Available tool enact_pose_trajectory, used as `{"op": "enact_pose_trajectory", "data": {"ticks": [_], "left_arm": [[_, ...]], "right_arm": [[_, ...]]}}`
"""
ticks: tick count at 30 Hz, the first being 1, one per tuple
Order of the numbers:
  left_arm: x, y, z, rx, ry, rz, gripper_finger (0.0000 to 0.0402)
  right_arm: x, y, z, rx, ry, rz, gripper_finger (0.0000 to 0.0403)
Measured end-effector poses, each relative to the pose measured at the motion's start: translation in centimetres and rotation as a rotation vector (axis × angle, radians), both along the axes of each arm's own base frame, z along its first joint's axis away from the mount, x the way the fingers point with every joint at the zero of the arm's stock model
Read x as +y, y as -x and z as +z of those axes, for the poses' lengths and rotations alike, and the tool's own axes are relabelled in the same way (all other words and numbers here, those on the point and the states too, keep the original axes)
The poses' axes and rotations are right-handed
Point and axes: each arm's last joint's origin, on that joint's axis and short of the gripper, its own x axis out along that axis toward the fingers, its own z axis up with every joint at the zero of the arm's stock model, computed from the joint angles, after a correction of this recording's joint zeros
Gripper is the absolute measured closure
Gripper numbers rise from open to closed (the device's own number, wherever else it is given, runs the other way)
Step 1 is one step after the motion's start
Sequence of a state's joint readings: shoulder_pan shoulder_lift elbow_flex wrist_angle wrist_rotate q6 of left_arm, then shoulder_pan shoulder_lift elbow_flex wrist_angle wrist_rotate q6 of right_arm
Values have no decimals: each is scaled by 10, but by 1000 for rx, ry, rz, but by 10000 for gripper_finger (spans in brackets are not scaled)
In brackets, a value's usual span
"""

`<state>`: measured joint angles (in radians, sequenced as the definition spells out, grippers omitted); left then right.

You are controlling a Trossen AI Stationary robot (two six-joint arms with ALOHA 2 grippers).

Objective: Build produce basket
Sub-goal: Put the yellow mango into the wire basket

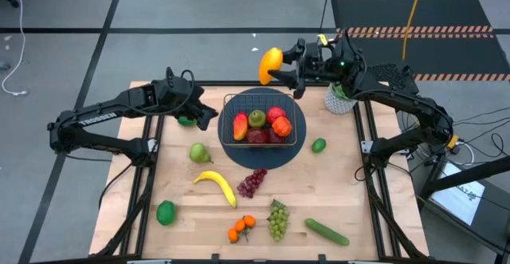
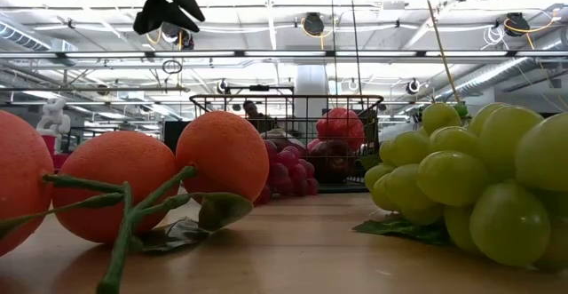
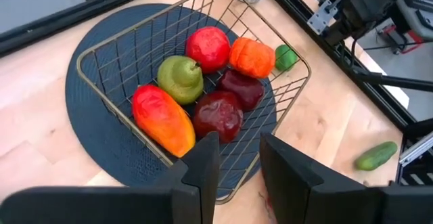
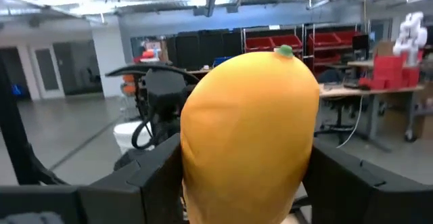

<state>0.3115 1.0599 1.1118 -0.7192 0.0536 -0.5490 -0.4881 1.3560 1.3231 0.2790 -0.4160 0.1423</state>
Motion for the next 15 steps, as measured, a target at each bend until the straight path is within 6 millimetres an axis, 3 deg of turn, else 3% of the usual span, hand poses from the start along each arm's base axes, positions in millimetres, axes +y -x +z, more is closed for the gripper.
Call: {"op": "enact_pose_trajectory", "data": {"ticks": [4,8,15], "left_arm": [[0,-2,2,-19,-43,-28,295],[1,-2,3,-22,-79,-54,295],[-1,-3,3,-39,-25,-90,295]], "right_arm": [[0,0,0,1,16,-3,149],[0,0,-1,0,-86,12,149],[0,0,-1,-29,-534,79,149]]}}
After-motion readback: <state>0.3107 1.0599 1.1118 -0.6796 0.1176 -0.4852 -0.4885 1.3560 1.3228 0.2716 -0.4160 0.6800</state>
